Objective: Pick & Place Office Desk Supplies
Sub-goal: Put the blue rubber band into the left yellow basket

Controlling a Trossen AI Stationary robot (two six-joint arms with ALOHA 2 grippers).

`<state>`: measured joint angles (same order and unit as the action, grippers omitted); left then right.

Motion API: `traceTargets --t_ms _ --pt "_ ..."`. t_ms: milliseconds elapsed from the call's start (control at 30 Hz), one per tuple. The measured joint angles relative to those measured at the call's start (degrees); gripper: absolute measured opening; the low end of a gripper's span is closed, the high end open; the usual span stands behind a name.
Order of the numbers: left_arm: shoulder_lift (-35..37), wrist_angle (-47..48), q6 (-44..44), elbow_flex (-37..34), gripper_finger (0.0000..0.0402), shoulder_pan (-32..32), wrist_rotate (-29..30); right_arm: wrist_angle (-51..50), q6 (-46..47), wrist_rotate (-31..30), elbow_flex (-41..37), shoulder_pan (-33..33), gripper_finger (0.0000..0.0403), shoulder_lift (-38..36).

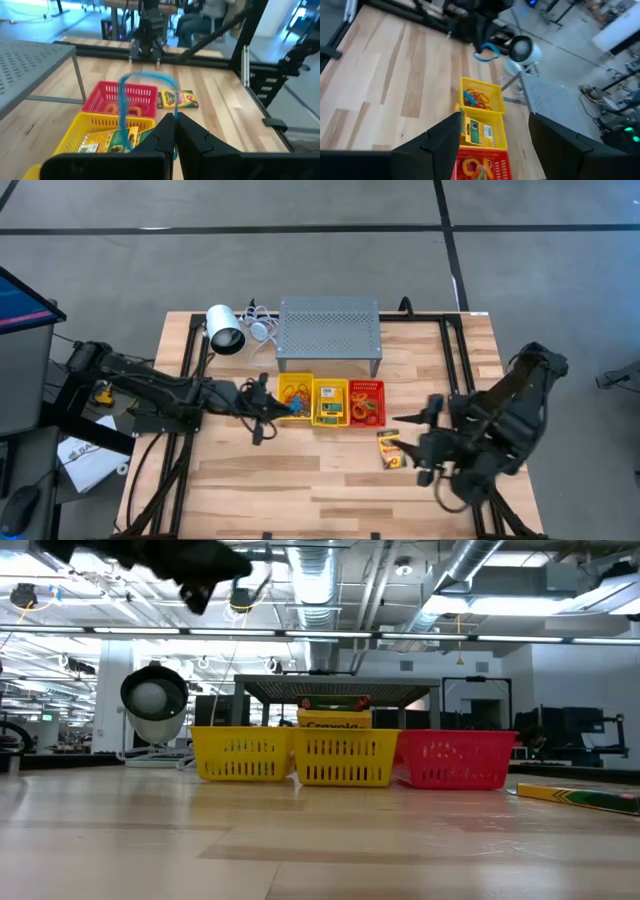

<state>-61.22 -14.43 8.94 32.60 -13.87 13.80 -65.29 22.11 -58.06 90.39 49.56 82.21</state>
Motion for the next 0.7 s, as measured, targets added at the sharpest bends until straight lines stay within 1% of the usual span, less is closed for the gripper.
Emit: traceTargets --t_ms 133,200,300,467,600,700 --pt "5.6 -8.4 0.8 -8.7 0.0003 0.2 -0.1 -3.8 8.2 -6.9 -2.3 5.5 0.0226 -2.0" --pt "7.8 -12.4 1.9 -12.6 0.0004 0.2 -0.1 -3.8 11.3 -10.1 -5.2 8.0 0.0226 -3.6" --pt "10.0 -16.3 2.3 -16.5 0.0003 0.2 -0.1 -3.6 17.0 -12.7 -10.2 11.3 0.0226 -6.4" --pt "10.5 -16.3 3.7 -18.2 0.0004 2.2 0.0 -3.1 28.3 -17.6 -20.5 16.0 0.0226 -11.1" --pt "8.1 -16.3 4.8 -18.2 0.0004 5.2 0.0 -2.4 38.2 -21.4 -28.9 19.5 0.0226 -14.3" --pt "4.8 -16.5 5.4 -17.8 0.0002 7.4 0.1 -0.9 44.0 -23.7 -33.8 21.5 0.0226 -15.8"
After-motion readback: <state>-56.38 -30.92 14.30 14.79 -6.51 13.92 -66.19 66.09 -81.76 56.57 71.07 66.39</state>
